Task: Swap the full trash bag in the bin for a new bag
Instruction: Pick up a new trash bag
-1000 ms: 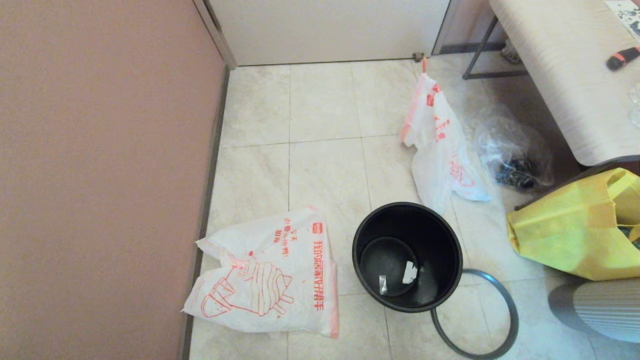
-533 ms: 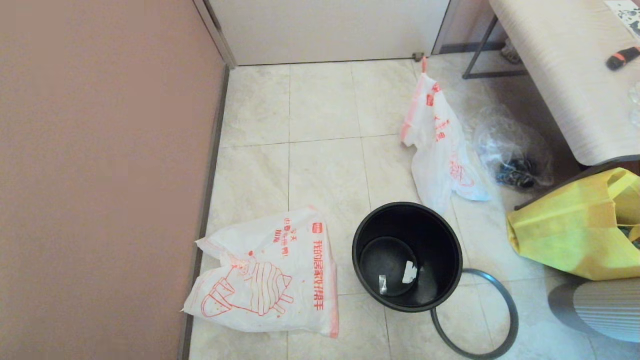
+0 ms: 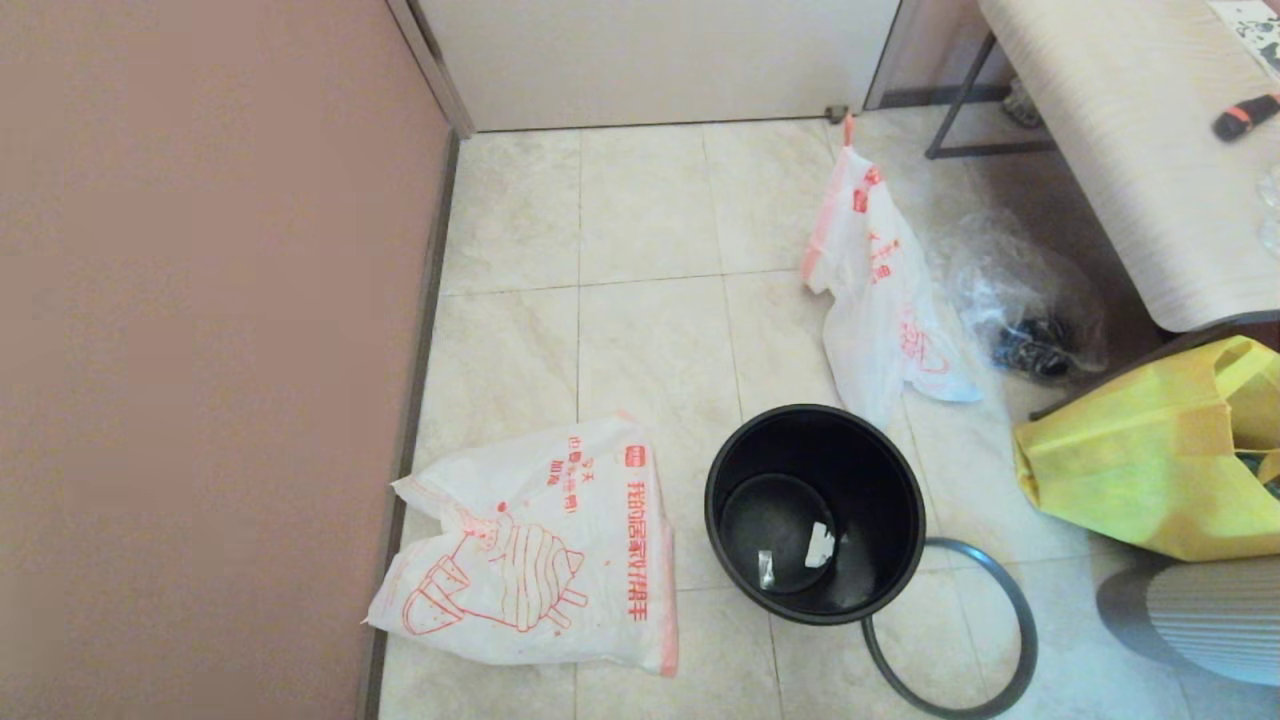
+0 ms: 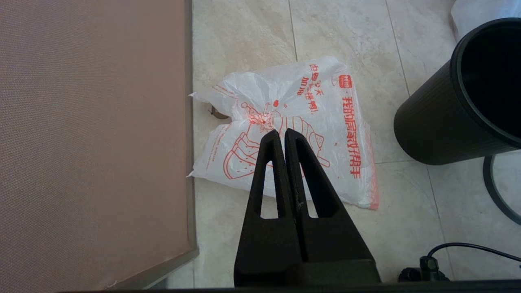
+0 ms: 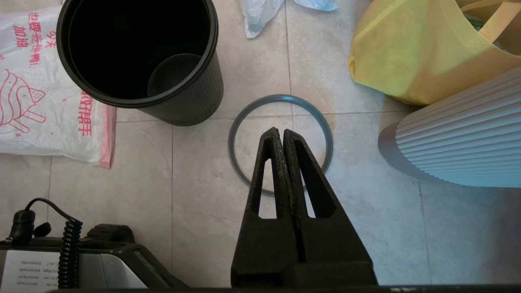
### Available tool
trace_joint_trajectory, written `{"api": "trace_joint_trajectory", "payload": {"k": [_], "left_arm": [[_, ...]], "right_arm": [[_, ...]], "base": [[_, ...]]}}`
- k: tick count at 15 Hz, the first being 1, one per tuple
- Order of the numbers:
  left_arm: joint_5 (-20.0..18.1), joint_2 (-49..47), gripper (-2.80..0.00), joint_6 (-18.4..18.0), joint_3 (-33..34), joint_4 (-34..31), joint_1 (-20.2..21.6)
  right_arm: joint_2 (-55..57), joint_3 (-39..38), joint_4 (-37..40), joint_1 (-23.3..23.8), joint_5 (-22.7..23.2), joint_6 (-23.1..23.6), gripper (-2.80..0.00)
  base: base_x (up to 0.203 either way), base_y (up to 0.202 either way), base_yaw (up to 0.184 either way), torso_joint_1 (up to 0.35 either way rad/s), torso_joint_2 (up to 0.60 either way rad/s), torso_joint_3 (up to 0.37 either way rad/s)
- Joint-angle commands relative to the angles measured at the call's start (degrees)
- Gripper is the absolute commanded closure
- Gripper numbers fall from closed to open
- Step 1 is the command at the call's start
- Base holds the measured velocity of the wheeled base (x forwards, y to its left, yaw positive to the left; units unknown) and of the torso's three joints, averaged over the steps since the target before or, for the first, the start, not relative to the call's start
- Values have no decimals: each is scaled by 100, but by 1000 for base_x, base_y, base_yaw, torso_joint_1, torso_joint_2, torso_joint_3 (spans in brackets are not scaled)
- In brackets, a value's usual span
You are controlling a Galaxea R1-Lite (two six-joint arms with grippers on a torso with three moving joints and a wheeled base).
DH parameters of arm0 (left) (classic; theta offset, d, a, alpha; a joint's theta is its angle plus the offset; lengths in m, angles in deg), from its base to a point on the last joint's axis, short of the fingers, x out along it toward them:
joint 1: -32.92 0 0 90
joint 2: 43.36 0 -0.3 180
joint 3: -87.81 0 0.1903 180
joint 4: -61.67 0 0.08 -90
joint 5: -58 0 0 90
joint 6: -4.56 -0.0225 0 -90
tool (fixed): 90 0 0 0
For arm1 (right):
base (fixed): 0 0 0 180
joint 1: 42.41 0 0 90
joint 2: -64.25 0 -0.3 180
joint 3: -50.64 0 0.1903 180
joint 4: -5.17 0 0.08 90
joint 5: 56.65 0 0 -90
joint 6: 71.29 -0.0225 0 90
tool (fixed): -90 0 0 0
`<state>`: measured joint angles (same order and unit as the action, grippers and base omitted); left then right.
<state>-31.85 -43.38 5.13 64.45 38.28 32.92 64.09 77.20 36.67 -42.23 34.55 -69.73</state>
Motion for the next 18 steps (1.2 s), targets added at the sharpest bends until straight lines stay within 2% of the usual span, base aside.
{"api": "trace_joint_trajectory", "payload": {"k": [1, 12, 15, 18], "left_arm": [[2, 2, 0, 4, 0, 2, 0], [-6, 2, 0, -16, 0, 2, 1], [-15, 2, 0, -285, 0, 2, 0], [-2, -19, 0, -294, -114, 2, 7]], "right_arm": [[16, 4, 13, -1, 2, 2, 0], [16, 0, 13, -1, 2, 2, 0], [16, -2, 13, -1, 2, 2, 0], [16, 1, 13, -1, 2, 2, 0]], "base": [[0, 0, 0, 0, 0, 0], [0, 0, 0, 0, 0, 0], [0, 0, 0, 0, 0, 0], [0, 0, 0, 0, 0, 0]]}}
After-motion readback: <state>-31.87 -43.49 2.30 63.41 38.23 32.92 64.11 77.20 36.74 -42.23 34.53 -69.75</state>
